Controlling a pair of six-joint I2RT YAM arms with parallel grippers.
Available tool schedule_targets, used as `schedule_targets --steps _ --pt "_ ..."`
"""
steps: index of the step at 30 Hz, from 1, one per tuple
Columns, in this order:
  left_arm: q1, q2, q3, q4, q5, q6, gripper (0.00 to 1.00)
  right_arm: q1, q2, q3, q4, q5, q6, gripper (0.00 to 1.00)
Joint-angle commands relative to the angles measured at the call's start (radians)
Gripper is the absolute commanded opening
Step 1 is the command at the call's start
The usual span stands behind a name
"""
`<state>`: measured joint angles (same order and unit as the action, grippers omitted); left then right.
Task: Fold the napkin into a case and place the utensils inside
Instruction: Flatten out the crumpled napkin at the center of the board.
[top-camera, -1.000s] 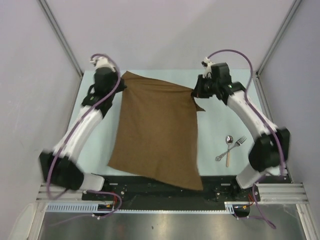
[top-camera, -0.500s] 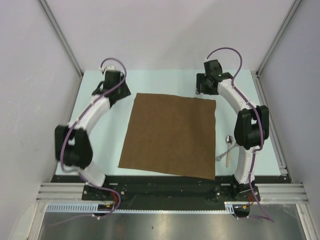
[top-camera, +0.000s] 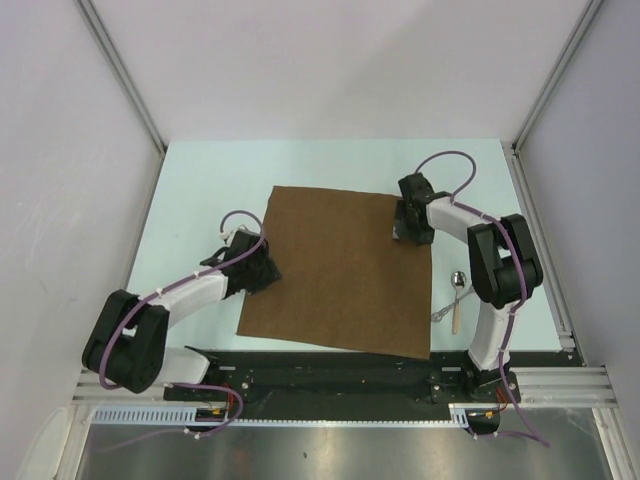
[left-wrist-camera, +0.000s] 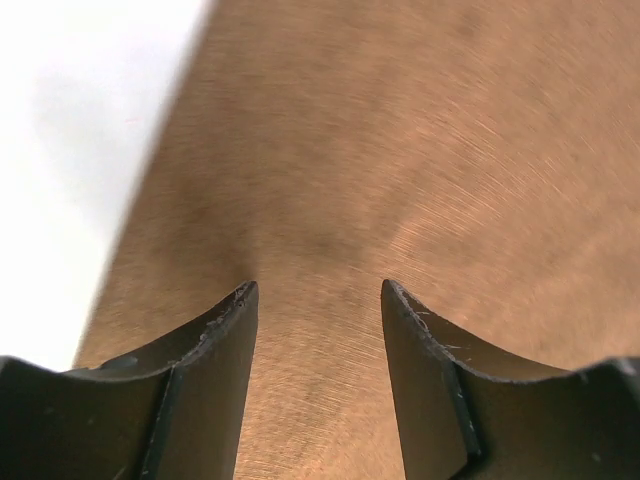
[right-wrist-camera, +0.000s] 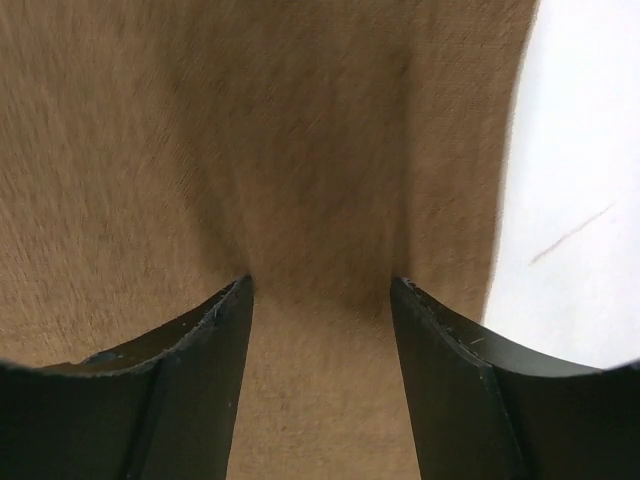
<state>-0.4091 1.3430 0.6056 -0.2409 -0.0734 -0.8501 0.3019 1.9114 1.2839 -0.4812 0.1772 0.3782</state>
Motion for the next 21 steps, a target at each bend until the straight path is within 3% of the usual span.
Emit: schedule_targets --steps 1,8,12,16,21 --pt "0.047 -0.019 -0.009 0.055 -0.06 -0.124 0.58 0.055 0.0 0.002 0.116 0.13 0.082 0.62" --pt "0.219 0.211 0.126 -0.034 0.012 -0.115 0.56 0.055 0.109 0.094 0.124 0.094 0.085 0.62" --pt "0.263 0.29 0.193 -0.024 -0.046 -0.084 0.57 0.04 0.192 0.184 0.122 0.03 0.073 0.62" --pt "0.276 0.359 0.368 -0.047 -0.075 -0.032 0.6 0.026 0.288 0.366 0.072 -0.004 0.062 0.62" --pt "0.285 0.537 0.658 -0.123 0.013 0.085 0.62 0.011 0.432 0.576 -0.005 -0.05 0.065 0.63"
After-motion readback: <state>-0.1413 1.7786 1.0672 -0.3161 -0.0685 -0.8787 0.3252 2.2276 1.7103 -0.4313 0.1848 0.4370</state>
